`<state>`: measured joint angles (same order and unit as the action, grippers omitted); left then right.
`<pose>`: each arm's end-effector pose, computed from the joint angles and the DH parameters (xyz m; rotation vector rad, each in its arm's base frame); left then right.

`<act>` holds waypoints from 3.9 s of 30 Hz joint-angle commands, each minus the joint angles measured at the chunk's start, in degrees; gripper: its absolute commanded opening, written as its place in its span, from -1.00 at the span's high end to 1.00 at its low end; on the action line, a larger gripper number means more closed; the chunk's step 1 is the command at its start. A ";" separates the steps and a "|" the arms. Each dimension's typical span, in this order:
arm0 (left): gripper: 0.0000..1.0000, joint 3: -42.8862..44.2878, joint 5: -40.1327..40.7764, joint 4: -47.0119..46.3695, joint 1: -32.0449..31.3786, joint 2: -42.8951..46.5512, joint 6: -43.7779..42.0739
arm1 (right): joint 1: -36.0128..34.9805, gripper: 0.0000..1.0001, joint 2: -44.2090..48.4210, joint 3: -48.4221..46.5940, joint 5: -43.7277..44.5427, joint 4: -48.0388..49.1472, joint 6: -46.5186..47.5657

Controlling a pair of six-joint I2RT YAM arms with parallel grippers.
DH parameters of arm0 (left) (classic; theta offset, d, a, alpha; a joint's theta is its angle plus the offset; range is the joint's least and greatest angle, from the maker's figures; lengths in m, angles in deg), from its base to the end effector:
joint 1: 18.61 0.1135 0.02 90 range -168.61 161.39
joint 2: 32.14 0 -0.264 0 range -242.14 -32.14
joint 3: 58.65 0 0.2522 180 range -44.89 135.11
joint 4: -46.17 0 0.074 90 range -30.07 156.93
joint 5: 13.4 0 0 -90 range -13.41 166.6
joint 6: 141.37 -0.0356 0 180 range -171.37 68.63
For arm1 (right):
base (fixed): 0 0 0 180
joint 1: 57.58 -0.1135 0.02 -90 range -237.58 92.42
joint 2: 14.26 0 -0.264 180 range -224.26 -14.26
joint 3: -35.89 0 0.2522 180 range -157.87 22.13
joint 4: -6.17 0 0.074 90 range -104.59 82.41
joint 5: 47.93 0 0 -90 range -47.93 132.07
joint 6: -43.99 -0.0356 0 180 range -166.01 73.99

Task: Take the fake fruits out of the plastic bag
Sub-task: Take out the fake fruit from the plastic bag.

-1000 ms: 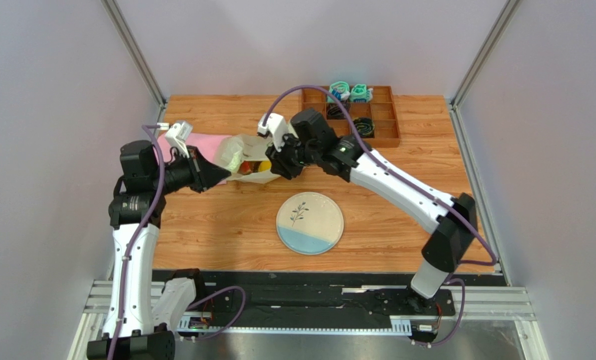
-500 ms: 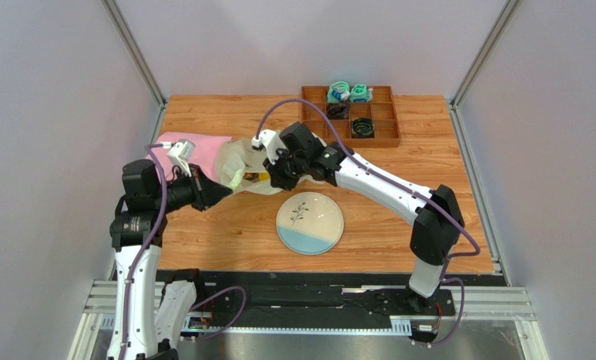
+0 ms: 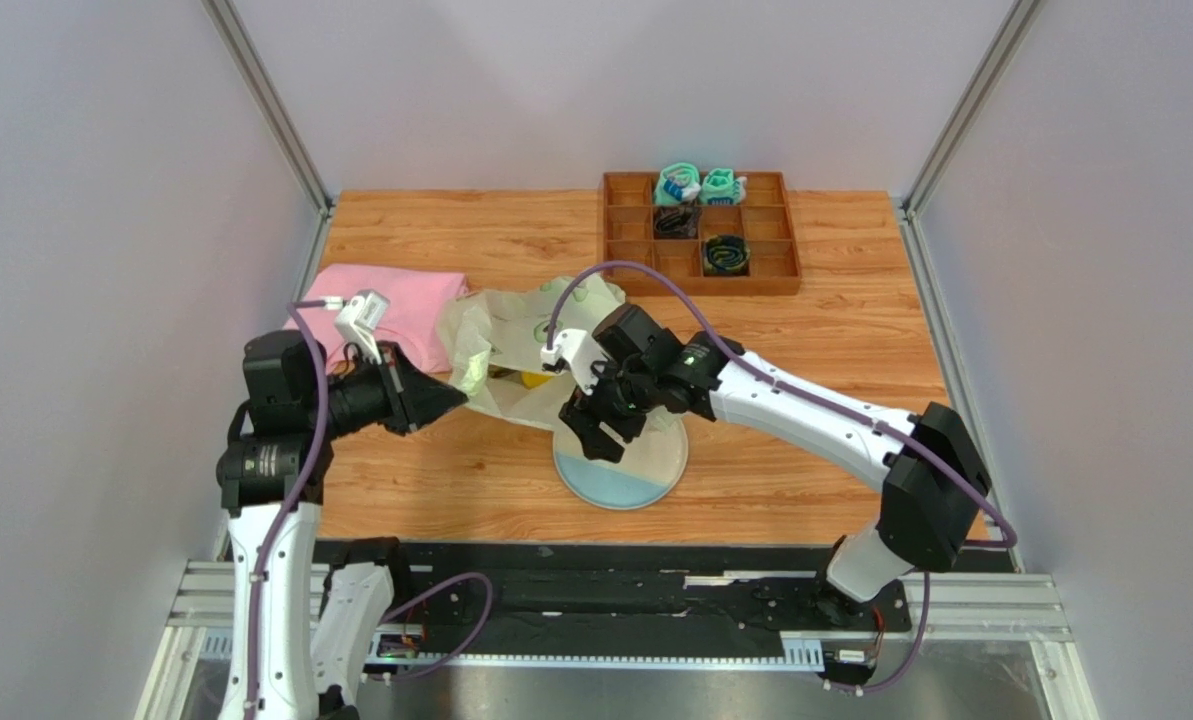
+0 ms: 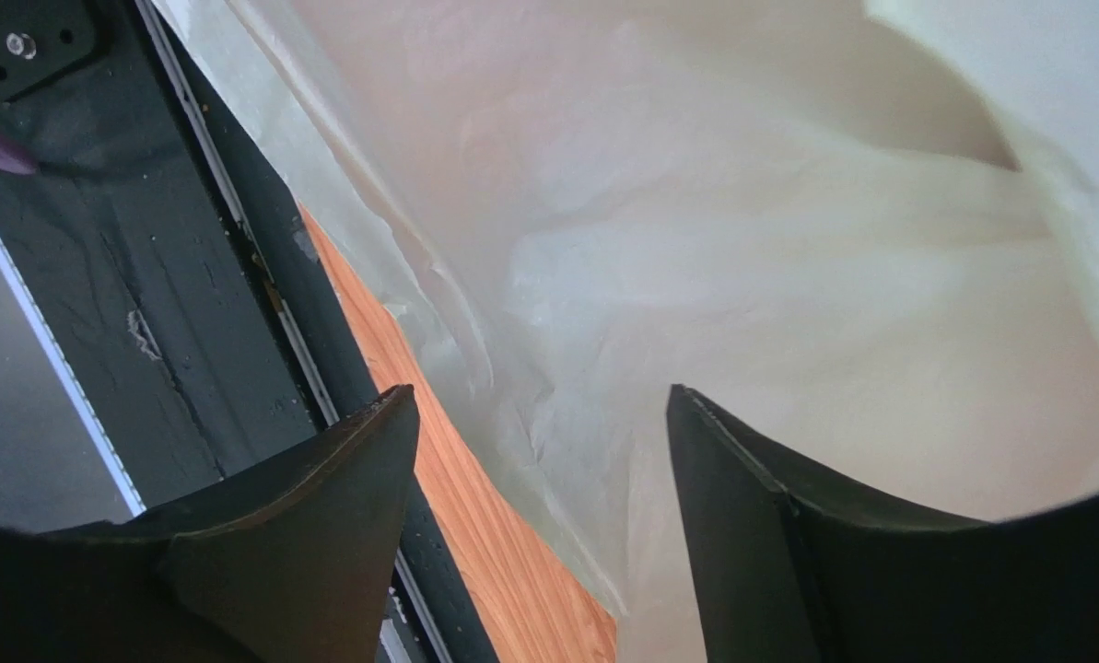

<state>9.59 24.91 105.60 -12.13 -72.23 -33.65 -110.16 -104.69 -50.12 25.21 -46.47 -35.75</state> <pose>0.1249 -0.0139 0.3526 0.1126 2.0517 -1.0649 0.1937 0.2701 0.2674 -1.4730 2.1896 0.6457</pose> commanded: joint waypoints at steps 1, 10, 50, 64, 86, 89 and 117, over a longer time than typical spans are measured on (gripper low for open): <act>1.00 0.72 -2.19 7.50 0.46 4.23 -3.12 | 1.51 -0.43 4.92 -10.95 0.10 -2.96 3.44; 1.00 -2.97 -2.20 3.90 1.69 5.11 -1.72 | 6.34 -0.43 -2.37 -23.19 -20.91 -9.11 5.47; 0.71 1.77 2.38 27.72 5.91 15.22 -10.42 | -13.52 -0.93 -22.32 -16.51 23.00 6.35 -12.80; 1.00 2.91 -4.13 29.48 4.51 13.99 -13.06 | -13.52 -0.98 -33.84 -30.84 21.97 6.88 -17.20; 1.00 1.86 -2.81 23.68 3.45 9.95 -11.65 | -12.29 0.12 -33.93 -33.91 18.01 0.64 -7.20; 1.00 1.86 -2.29 20.52 3.36 9.42 -10.95 | -11.59 0.27 -30.96 -38.13 10.91 -1.55 -3.33; 1.00 4.67 10.81 -9.37 7.67 0.10 3.56 | 30.72 0.42 8.96 -25.16 5.99 -6.80 -19.64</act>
<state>11.86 36.19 97.80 -5.62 -73.76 -30.68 -91.78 -99.64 -82.99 21.77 -48.67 -47.03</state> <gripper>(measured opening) 0.007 0.676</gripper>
